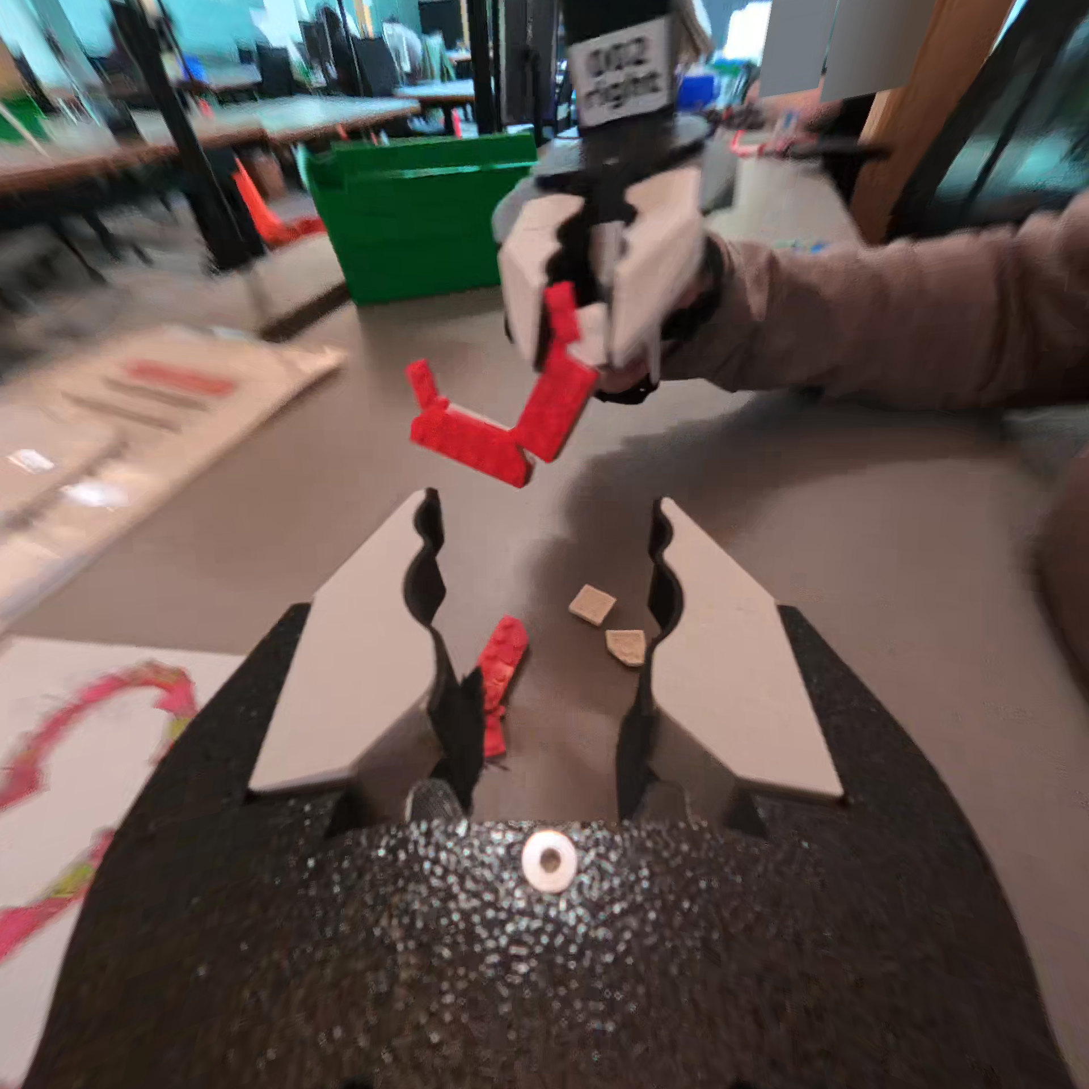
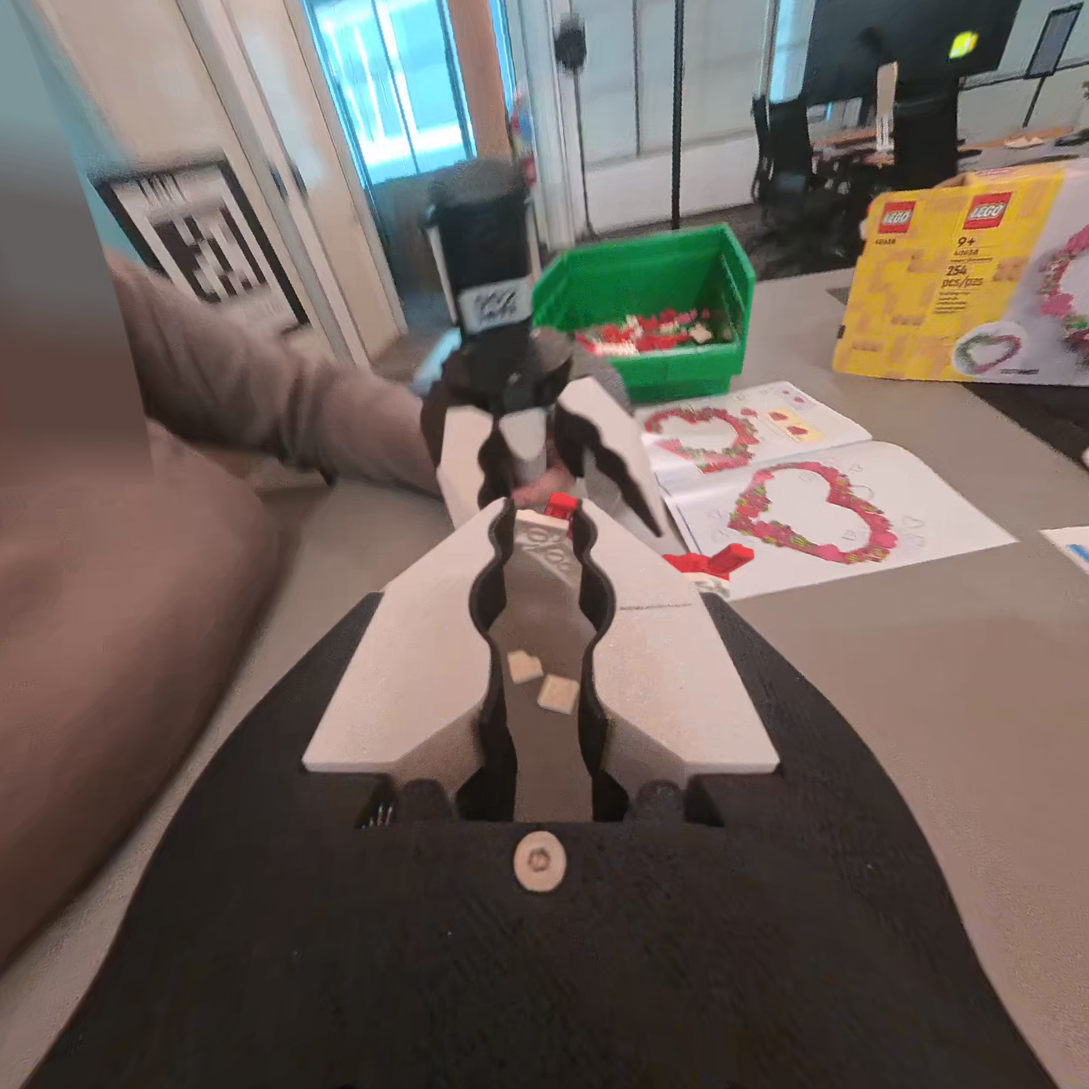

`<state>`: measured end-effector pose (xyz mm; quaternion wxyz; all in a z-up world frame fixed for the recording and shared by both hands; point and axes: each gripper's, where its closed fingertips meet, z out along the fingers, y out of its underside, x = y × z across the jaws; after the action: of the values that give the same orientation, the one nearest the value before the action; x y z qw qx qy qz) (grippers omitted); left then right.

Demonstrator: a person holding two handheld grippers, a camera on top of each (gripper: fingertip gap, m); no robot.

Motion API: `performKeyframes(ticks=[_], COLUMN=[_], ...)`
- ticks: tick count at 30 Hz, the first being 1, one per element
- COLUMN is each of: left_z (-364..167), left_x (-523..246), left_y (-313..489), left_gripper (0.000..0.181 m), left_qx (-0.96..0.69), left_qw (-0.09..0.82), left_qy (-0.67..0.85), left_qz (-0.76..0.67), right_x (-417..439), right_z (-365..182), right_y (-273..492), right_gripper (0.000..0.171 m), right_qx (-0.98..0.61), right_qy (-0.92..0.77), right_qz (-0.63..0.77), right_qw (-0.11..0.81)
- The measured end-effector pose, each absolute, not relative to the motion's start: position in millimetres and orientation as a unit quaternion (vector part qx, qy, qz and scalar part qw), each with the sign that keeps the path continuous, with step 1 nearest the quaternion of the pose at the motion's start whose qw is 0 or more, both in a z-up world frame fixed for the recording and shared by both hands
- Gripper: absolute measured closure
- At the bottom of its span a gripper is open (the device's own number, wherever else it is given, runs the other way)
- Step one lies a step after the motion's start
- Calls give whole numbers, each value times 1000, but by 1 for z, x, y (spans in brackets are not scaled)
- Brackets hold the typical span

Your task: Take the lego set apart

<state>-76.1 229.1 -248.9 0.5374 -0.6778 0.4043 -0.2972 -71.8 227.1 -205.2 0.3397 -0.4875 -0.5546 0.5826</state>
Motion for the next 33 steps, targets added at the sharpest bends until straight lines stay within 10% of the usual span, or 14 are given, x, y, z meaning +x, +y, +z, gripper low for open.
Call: performKeyframes(ticks=[9,17,22,33], left_z=[-227,-227,-225,-282], left_x=[-74,-76,-87,-92], left_y=[221,226,234,240], left_gripper=[163,138,164,165], left_qx=[-599,-615,-618,-687], left_qw=[647,641,651,514], left_qy=[465,451,440,511], left_qz=[-79,-87,-34,-55], right_x=[-85,-95,-98,-78], right_z=[-192,-187,-187,-240], right_y=[218,222,220,229], right_gripper=[153,154,150,137], right_qx=[-494,-513,-511,-328], right_qy=[-445,-387,-386,-720], right_qz=[699,709,706,113], right_qw=[264,291,304,602])
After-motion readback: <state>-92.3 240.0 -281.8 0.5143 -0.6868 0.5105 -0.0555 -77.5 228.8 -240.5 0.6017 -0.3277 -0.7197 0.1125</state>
